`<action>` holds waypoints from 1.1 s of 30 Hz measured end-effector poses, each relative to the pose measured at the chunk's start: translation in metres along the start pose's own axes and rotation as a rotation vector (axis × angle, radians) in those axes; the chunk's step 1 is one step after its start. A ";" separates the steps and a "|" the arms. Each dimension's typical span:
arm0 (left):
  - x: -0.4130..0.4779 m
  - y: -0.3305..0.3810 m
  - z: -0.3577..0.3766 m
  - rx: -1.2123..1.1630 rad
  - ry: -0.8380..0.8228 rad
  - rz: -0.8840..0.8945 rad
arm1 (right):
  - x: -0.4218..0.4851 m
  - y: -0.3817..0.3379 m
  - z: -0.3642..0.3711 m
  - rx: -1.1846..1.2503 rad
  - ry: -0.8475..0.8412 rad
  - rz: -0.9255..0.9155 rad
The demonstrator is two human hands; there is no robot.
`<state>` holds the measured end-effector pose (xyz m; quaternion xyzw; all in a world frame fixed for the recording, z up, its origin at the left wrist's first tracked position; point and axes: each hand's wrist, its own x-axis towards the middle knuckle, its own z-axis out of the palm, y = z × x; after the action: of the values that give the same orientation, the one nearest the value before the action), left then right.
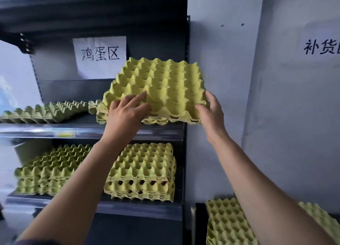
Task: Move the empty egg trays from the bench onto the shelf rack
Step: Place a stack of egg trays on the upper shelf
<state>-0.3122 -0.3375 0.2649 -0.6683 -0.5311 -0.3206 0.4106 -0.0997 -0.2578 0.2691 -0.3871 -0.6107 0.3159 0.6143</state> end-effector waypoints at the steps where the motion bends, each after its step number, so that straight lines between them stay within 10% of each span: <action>1: 0.000 -0.019 0.002 -0.008 0.018 0.000 | 0.004 -0.006 0.018 -0.009 -0.003 -0.033; 13: 0.023 -0.168 0.050 -0.040 0.024 -0.011 | 0.058 -0.010 0.163 -0.305 0.077 -0.345; 20: 0.039 -0.181 0.082 -0.119 -0.111 -0.108 | 0.085 0.002 0.181 -0.575 0.221 -0.257; 33: 0.050 -0.151 0.079 -0.066 -0.005 -0.094 | 0.085 0.014 0.166 -0.623 0.254 -0.637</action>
<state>-0.4483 -0.2299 0.3031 -0.6566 -0.5521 -0.3550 0.3715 -0.2589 -0.1628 0.2925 -0.3820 -0.6849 -0.1368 0.6052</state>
